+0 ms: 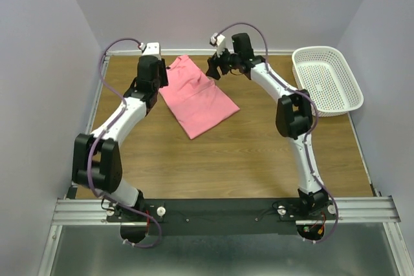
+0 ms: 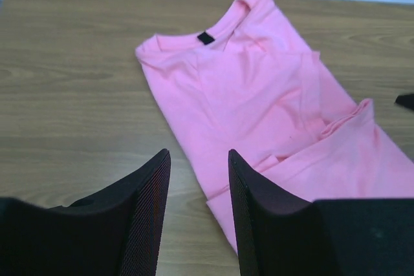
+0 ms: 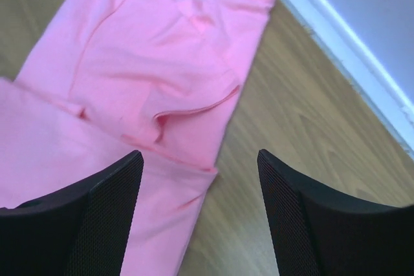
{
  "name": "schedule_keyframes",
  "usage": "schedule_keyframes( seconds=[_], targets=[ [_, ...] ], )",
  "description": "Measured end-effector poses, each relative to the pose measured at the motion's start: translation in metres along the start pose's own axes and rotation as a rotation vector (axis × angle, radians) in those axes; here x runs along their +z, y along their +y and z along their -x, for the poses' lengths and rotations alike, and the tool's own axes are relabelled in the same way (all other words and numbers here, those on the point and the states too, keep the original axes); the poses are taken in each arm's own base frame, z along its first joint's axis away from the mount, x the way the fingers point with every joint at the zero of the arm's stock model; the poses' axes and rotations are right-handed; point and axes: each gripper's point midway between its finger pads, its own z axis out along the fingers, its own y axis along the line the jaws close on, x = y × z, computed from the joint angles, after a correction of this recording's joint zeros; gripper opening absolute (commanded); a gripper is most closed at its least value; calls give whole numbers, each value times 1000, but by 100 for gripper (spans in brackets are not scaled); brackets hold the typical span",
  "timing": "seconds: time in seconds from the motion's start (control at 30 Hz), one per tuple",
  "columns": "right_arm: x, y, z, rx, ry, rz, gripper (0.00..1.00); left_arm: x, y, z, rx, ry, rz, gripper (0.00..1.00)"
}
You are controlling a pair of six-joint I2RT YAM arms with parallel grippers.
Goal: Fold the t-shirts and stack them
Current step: Fold the tshirt
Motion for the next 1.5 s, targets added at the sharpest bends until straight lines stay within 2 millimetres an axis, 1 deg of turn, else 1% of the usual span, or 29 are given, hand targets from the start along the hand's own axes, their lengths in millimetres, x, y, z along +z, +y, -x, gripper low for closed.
schedule_keyframes(
  seconds=[0.03, 0.07, 0.1, 0.13, 0.17, 0.2, 0.23, 0.27, 0.3, 0.33, 0.37, 0.4, 0.43, 0.5, 0.53, 0.63, 0.67, 0.73, 0.83, 0.9, 1.0, 1.13, 1.23, 1.37, 1.5],
  targets=[
    [-6, 8, -3, -22, 1, 41, 88, -10, -1, 11, 7, -31, -9, 48],
    [-15, 18, -10, -57, 6, 88, 89, -25, -6, 21, 14, -71, -42, 48],
    [-25, 27, -17, -95, 15, 133, 91, -35, -8, 26, 21, -91, -60, 48],
    [-42, 42, -34, -194, 39, 206, 92, -51, -15, 30, 28, -118, -107, 49],
    [-61, 58, -53, -286, 70, 273, 93, -64, -22, 32, 36, -140, -150, 49],
    [-79, 70, -67, -350, 92, 320, 93, -79, -31, 31, 46, -162, -196, 50],
    [-90, 77, -78, -419, 107, 351, 93, -91, -44, 27, 64, -170, -251, 50],
    [-106, 83, -88, -523, 117, 382, 93, -103, -61, 21, 88, -173, -303, 50],
    [-111, 85, -93, -571, 119, 396, 92, -113, -81, 12, 121, -173, -364, 50],
    [-118, 86, -107, -676, 127, 429, 92, -123, -106, -7, 166, -150, -433, 50],
    [-119, 86, -108, -695, 127, 433, 92, -131, -125, -23, 199, -122, -488, 50],
    [-121, 84, -116, -736, 133, 444, 91, -137, -139, -43, 237, -84, -538, 50],
    [-122, 82, -123, -767, 141, 452, 91, -141, -151, -66, 264, -21, -566, 50],
    [-125, 82, -138, -824, 161, 481, 89, -135, -161, -100, 298, 85, -563, 50],
    [-125, 80, -142, -842, 164, 490, 88, -131, -164, -122, 321, 149, -552, 50],
    [-119, 77, -156, -868, 169, 515, 86, -126, -159, -168, 367, 289, -508, 50],
    [-117, 77, -159, -869, 170, 520, 85, -123, -154, -189, 392, 352, -477, 50],
    [-113, 75, -157, -879, 158, 522, 84, -121, -149, -210, 423, 413, -441, 50],
    [-112, 73, -155, -888, 155, 521, 83, -116, -143, -225, 455, 471, -393, 50],
    [-112, 73, -157, -886, 156, 521, 82, -110, -141, -231, 475, 494, -352, 50],
    [-113, 71, -157, -883, 157, 519, 82, -102, -140, -234, 489, 505, -303, 50],
    [-114, 69, -158, -879, 158, 515, 82, -98, -137, -230, 507, 491, -244, 50],
    [-115, 69, -158, -876, 158, 514, 81, -102, -136, -231, 525, 486, -218, 47],
    [-114, 71, -158, -869, 147, 520, 81, -108, -137, -233, 543, 486, -207, 47],
    [-115, 75, -160, -855, 138, 532, 81, -119, -144, -224, 533, 456, -218, 48]
  ],
)
